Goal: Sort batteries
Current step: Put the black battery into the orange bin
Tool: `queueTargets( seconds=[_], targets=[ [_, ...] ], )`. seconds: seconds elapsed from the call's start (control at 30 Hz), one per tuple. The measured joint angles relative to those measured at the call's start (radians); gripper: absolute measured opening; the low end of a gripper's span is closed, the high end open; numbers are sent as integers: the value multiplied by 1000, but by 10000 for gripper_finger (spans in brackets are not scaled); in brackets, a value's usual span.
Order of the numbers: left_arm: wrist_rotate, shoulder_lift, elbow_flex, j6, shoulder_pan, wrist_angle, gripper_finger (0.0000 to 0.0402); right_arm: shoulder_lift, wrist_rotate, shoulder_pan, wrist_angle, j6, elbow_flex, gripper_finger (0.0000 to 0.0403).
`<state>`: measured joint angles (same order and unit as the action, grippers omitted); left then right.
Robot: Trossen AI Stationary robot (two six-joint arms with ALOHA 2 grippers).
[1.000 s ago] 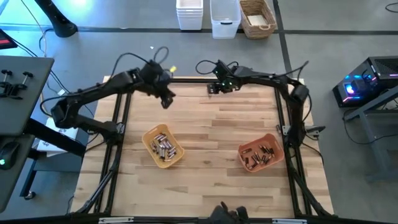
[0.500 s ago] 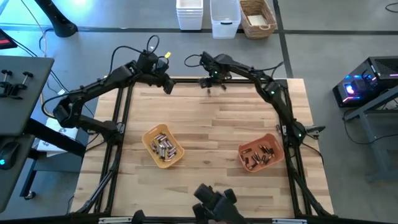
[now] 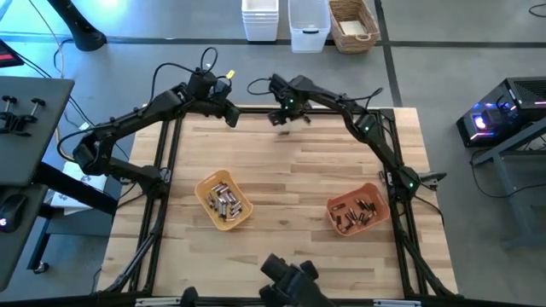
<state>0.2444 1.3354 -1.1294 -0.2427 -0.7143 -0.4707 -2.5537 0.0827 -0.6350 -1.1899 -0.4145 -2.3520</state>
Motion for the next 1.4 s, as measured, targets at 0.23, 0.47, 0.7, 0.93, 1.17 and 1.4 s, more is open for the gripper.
queueTargets(
  seconds=[0.23,0.47,0.7,0.93,1.17,1.4],
  targets=[
    [-51,0,0,56,-7,-2,0,89,-33,35,-18,275,-4,204],
    [-46,0,0,61,-5,-4,0,49,51,53,-81,586,13,204],
    [-43,0,0,53,-4,-27,0,-24,47,66,-75,562,9,204],
    [-44,0,0,62,-2,-45,0,-25,30,91,-62,520,9,139],
    [-44,-1,0,62,-3,-31,0,-24,-33,109,-101,478,-3,16],
    [-125,-8,0,75,-33,-103,0,60,136,77,-35,268,-6,21]
  ],
)
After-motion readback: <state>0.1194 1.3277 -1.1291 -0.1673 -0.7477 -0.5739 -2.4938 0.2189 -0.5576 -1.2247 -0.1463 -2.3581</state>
